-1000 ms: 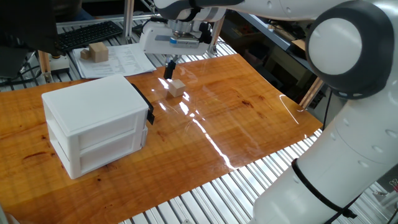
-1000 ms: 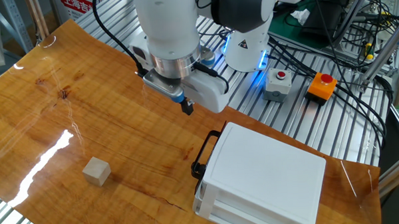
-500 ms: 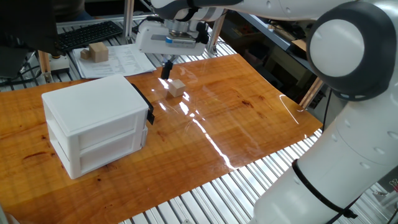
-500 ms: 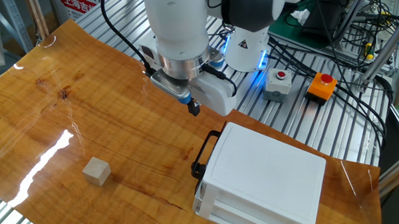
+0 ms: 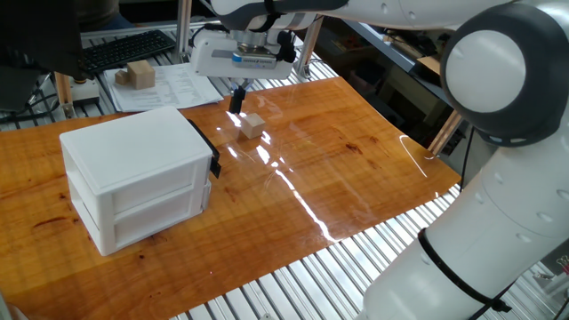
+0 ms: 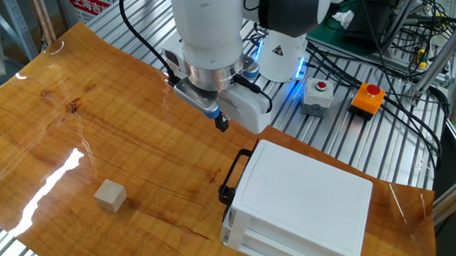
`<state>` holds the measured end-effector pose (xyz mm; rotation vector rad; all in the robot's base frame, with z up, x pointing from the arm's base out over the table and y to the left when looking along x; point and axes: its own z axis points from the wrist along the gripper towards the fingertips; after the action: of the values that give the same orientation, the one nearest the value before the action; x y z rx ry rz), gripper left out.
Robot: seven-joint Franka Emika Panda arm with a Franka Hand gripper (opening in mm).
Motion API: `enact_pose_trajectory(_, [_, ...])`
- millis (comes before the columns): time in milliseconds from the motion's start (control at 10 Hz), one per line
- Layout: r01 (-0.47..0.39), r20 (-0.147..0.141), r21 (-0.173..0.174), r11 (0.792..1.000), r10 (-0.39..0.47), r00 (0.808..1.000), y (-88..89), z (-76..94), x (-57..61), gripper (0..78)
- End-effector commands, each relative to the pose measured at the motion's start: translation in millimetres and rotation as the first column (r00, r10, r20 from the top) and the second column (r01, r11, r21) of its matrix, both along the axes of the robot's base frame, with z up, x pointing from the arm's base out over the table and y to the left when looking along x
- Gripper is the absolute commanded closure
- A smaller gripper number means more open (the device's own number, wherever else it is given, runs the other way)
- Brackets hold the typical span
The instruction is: Put things in the drawer
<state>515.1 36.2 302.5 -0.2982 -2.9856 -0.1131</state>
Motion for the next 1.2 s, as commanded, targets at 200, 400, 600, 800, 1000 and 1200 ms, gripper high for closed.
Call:
enact_pose_trajectory(200, [-0.01, 0.009, 0.003, 1.0, 0.01, 1.0, 0.0, 1.3, 0.5, 77.6])
enact_pose_trajectory(400, [-0.011, 0.008, 0.006, 1.0, 0.011, 1.0, 0.0, 1.3, 0.5, 77.6])
enact_pose_trajectory(600, [-0.007, 0.009, 0.008, 1.0, 0.007, 1.0, 0.0, 1.3, 0.5, 77.6])
enact_pose_trajectory(800, [-0.012, 0.019, 0.01, 1.0, 0.012, 1.0, 0.0, 1.3, 0.5, 77.6])
enact_pose_trajectory(1000, [-0.027, 0.02, 0.02, 0.999, 0.026, 0.999, 0.0, 1.3, 0.5, 77.6])
enact_pose_trajectory(1200, [-0.02, 0.02, 0.025, 0.999, 0.019, 1.0, 0.5, 1.0, 0.9, 77.6])
